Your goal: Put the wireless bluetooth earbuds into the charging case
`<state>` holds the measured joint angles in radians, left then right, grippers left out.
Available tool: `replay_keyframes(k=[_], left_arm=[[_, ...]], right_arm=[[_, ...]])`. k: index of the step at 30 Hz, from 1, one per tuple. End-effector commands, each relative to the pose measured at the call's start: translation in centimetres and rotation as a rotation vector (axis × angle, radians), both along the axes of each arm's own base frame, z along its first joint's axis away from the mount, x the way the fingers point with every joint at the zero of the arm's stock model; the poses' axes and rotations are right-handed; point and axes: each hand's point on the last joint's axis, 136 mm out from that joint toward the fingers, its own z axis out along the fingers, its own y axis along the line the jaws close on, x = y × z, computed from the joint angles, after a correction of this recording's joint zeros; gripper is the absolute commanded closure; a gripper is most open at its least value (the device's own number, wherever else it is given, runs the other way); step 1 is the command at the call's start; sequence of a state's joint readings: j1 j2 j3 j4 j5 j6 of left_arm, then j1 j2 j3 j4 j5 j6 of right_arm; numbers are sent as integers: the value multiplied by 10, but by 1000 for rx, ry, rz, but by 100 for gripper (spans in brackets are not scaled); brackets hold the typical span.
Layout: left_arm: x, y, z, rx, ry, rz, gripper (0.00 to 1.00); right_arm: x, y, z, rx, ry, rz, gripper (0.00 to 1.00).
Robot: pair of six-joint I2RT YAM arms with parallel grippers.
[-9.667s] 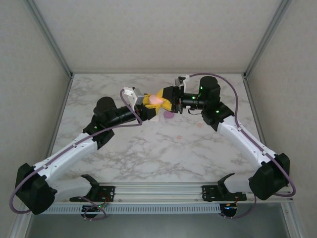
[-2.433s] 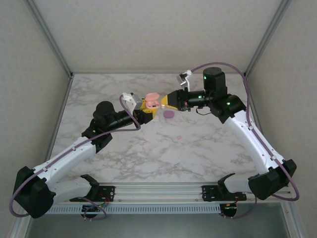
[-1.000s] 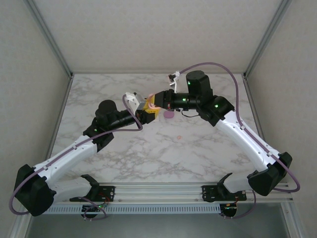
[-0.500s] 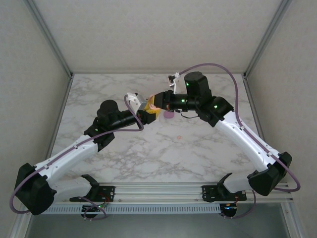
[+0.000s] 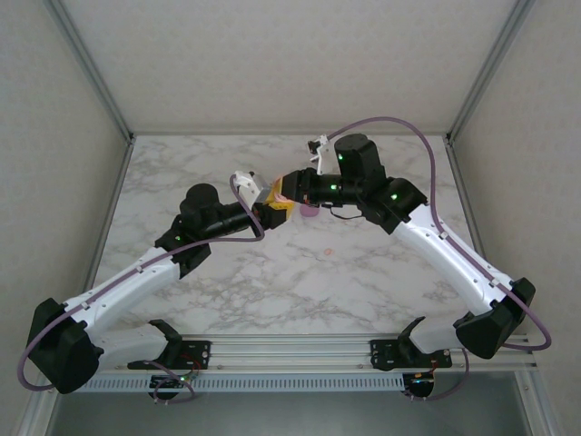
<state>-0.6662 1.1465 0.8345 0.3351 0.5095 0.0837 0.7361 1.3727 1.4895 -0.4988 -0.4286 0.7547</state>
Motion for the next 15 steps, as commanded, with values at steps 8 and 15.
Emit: replay_keyframes(k=[8, 15], left_arm=[[-4, 0, 39, -72, -105, -2, 75], [-5, 0, 39, -68, -103, -7, 75]], right_arm=[[3, -7, -14, -103, 11, -28, 75], [4, -6, -8, -95, 0, -25, 73]])
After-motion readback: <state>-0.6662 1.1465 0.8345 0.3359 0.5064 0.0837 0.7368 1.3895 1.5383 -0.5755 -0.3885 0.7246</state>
